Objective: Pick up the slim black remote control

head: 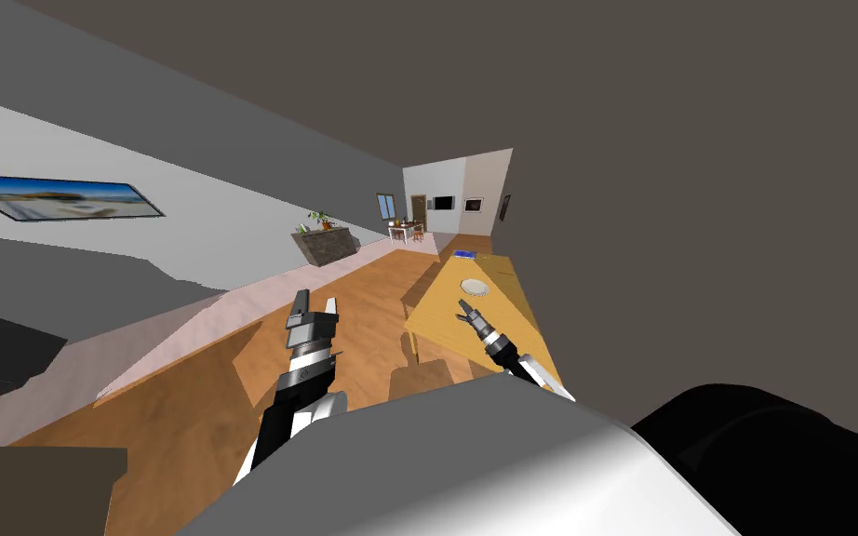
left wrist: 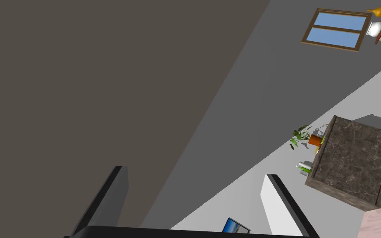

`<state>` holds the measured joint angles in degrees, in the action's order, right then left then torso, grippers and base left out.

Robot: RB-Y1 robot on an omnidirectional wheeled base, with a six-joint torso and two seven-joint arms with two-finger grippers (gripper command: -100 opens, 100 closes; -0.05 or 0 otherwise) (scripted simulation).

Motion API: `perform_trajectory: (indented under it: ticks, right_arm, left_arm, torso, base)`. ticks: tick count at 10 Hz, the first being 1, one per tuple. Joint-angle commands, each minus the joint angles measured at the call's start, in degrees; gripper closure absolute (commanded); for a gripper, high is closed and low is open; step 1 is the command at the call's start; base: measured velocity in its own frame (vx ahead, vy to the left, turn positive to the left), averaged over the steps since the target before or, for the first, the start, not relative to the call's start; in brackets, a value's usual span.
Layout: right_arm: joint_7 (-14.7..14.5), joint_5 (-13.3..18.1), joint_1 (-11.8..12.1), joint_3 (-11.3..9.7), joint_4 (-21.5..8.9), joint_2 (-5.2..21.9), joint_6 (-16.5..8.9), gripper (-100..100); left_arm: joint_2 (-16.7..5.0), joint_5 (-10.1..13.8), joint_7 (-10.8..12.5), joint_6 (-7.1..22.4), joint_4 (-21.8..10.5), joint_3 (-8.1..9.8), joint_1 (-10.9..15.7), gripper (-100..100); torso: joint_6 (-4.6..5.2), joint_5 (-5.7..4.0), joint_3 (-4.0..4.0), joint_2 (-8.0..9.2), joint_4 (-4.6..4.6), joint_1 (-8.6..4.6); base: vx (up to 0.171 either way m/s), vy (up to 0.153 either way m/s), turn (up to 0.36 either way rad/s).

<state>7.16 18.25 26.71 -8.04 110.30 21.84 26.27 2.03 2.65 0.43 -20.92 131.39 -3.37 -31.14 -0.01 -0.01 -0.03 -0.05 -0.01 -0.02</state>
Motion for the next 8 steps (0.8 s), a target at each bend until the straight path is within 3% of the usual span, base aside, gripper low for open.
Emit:
perform_trajectory:
  ticks: [1,2,4,5,6,7,8]
  right_arm:
    - [0.29,2.54,-0.16,-1.21,-2.86,2.86,-0.14,-100]
    - [0.29,2.54,-0.16,-1.21,-3.25,3.22,-0.14,-100]
    - [0.82,6.13,-0.48,-2.67,-7.03,7.06,-0.13,-100]
    - [0.82,6.13,-0.48,-2.67,-7.99,7.58,-0.13,-100]
    - [1.1,8.05,-0.63,-3.39,-9.78,9.69,-0.08,-100]
    - [1.1,8.05,-0.63,-3.39,-10.49,9.69,-0.08,-100]
    - [1.4,10.05,-0.77,-4.09,-12.79,11.71,0.0,-100]
  left_arm:
    - [0.0,0.0,0.0,0.0,0.0,0.0,0.0,0]
    - [0.0,0.0,0.0,0.0,0.0,0.0,0.0,0]
    - [0.0,0.0,0.0,0.0,0.0,0.0,0.0,0]
    - [0.0,0.0,0.0,0.0,0.0,0.0,0.0,0]
    - [0.0,0.0,0.0,0.0,0.0,0.01,-0.01,0]
    - [0.0,0.0,0.0,0.0,0.0,0.0,0.0,0]
    - [0.0,0.0,0.0,0.0,0.0,0.01,-0.01,0]
  torso:
    - [0.0,0.0,0.0,0.0,0.0,0.0]
    - [-0.01,0.01,0.01,0.02,0.0,0.03]
    - [0.0,0.01,0.02,0.03,0.01,0.04]
    - [0.0,0.01,0.02,0.03,0.01,0.04]
    - [0.05,0.01,0.02,0.03,0.01,0.02]
    - [0.02,0.01,0.02,0.02,0.01,0.02]
    - [0.05,0.01,0.02,0.03,0.01,0.02]
  base:
    - [0.0,0.007,0.354]
    - [-0.001,-0.001,0.112]
    - [-0.002,0.008,0.289]
    - [0.0,0.0,0.122]
    - [0.001,0.005,0.195]
    - [0.002,-0.001,0.141]
    - [0.002,0.003,0.255]
